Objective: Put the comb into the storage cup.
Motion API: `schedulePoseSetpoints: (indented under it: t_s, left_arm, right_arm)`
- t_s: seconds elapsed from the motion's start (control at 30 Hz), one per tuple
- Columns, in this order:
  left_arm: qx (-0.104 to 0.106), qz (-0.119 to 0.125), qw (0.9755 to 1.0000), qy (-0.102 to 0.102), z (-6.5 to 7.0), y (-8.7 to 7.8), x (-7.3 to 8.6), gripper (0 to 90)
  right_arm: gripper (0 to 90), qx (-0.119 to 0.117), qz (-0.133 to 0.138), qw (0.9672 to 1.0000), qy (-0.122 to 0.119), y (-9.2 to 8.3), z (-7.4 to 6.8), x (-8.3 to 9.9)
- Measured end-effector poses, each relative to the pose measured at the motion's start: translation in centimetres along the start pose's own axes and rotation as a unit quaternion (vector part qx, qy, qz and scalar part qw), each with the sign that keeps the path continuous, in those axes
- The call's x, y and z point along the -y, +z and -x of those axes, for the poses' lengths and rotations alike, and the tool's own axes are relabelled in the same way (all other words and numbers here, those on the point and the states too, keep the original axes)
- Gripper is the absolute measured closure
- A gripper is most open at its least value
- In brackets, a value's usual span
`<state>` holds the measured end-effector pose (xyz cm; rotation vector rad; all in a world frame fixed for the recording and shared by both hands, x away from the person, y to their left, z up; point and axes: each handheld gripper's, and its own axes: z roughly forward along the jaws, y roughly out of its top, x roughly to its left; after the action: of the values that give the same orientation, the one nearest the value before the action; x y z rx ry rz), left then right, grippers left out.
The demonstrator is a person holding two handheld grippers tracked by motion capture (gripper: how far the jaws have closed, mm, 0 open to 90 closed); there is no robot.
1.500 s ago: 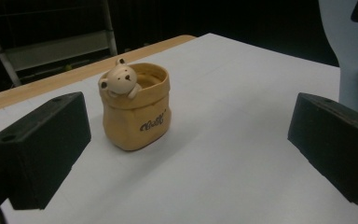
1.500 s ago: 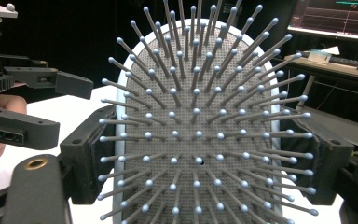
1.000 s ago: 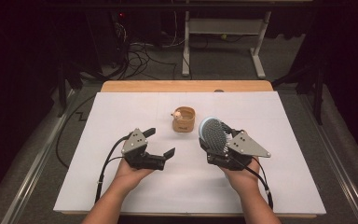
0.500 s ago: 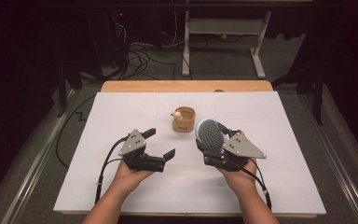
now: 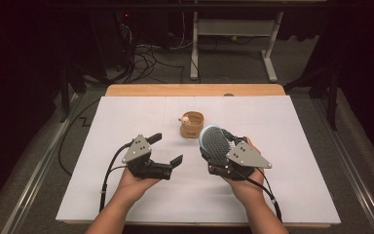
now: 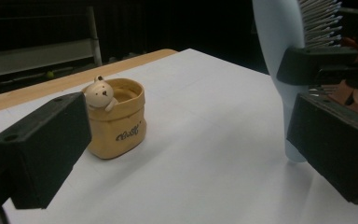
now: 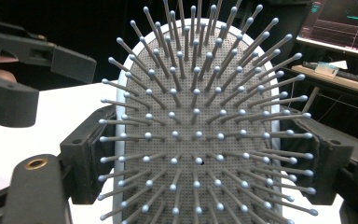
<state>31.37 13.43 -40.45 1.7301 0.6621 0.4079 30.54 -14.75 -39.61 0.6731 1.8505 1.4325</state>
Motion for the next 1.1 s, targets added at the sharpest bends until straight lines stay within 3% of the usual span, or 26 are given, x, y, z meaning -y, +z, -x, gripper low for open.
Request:
schedulePoseSetpoints:
  t_s: [0.43,1.1]
  left_arm:
    - [0.008,0.001,1.0000,0.003,0.6,-0.3,-0.4,0.4]
    - [0.027,0.015,0.9995,0.006,1.7,-0.6,-1.4,0.0]
  right_arm:
    - [20.6,-0.005,-0.004,0.9998,-0.020,0.6,-1.2,0.1]
    - [20.6,-0.024,-0.005,0.9994,-0.026,1.2,-2.6,0.3]
